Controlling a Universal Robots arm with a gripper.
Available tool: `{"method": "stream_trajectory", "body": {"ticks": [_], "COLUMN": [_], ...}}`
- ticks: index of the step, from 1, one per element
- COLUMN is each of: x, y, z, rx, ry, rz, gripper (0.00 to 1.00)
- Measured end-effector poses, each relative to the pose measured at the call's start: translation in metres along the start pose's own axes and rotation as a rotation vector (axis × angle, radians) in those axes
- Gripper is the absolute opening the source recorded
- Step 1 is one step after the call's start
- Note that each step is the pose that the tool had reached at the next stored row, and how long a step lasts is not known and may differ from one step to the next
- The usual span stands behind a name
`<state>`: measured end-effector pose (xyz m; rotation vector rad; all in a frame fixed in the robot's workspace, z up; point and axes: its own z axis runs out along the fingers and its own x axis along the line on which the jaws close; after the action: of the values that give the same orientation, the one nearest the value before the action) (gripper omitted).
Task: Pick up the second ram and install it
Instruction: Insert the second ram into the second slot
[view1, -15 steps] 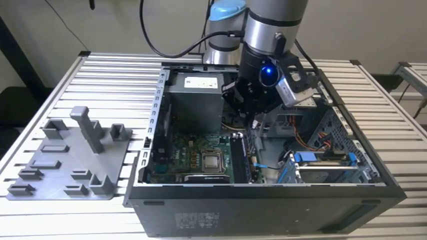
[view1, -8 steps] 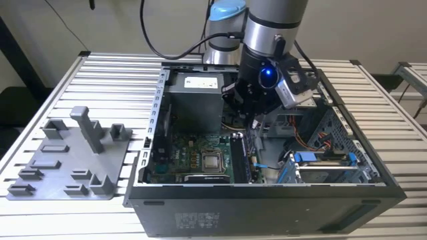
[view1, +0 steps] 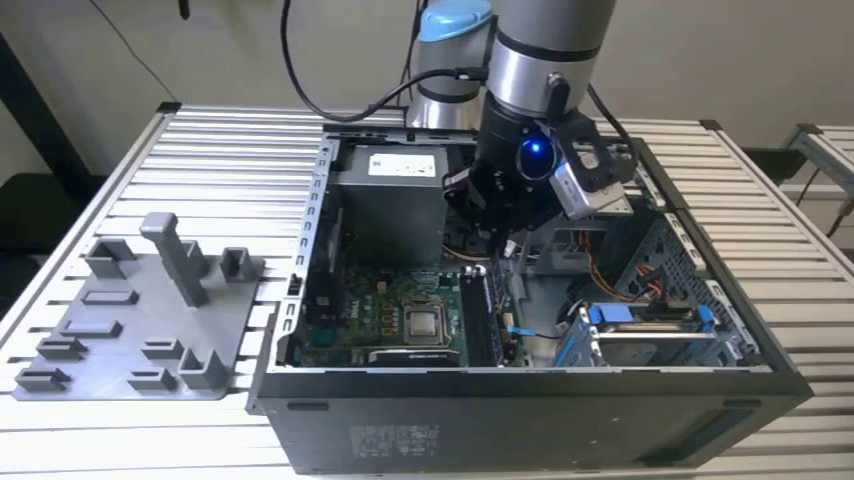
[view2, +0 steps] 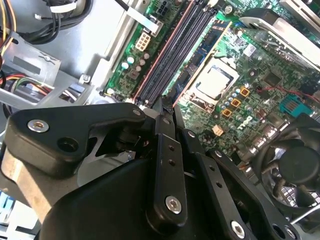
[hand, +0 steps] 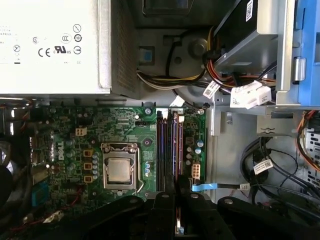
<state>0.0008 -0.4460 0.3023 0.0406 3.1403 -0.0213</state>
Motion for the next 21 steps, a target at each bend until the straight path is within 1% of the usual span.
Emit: {"method": "stream_trajectory", "body": {"ticks": [16,18,21], "x": [0.0,0.0008,0.0021], "y": [0.0,0.0,0.0], "z": [0.0004,0.0027,0.0081], "rx": [0.0002,0.0,0.0002], "ry": [-0.0001,-0.0002,-0.0002], "rz": [0.0,0.0,0.0], "gripper": [0.14,0.14,0.14]}}
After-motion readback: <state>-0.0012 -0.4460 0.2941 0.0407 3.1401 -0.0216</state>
